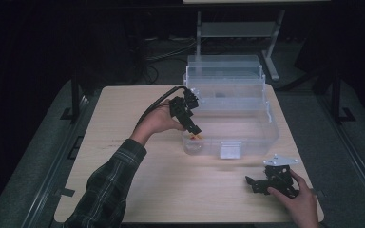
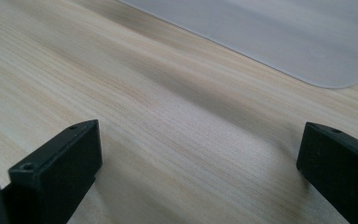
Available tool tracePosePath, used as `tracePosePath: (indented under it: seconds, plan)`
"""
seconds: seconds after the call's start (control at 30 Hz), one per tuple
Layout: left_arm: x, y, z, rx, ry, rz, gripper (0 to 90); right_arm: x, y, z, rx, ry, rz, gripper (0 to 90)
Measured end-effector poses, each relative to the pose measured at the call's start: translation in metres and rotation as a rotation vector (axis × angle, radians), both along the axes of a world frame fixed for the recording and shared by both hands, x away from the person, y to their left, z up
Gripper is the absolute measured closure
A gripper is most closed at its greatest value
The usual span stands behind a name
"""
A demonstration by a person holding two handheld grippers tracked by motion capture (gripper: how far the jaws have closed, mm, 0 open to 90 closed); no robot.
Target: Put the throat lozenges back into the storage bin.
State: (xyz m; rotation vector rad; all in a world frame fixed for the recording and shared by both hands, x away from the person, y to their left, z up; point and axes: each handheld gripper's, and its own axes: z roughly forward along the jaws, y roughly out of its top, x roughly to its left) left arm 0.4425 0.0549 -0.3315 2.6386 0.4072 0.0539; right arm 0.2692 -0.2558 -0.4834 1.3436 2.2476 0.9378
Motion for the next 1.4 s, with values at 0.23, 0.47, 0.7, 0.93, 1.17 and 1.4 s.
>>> tracePosePath:
  seconds: [0.23,0.47,0.7,0.93,1.17,1.4]
  plan:
    - [-0.009,0.008,0.006,-0.009,-0.018,-0.003,18.2,0.000,0.000,0.000,0.000,0.000,0.000,0.0]
    - [-0.018,0.022,0.012,-0.040,-0.033,0.009,18.2,0.000,0.000,0.000,0.000,0.000,0.000,0.0]
    - [-0.025,0.041,0.011,-0.066,-0.040,0.039,18.2,0.000,0.000,0.000,0.000,0.000,0.000,0.0]
    - [-0.031,0.057,0.010,-0.070,-0.053,0.051,18.2,0.000,0.000,0.000,0.000,0.000,0.000,0.0]
    - [-0.040,0.073,0.008,-0.081,-0.063,0.070,18.2,0.000,0.000,0.000,0.000,0.002,-0.002,0.0]
    - [-0.052,0.091,0.000,-0.094,-0.063,0.102,18.2,0.000,0.000,0.000,-0.001,0.000,0.000,0.0]
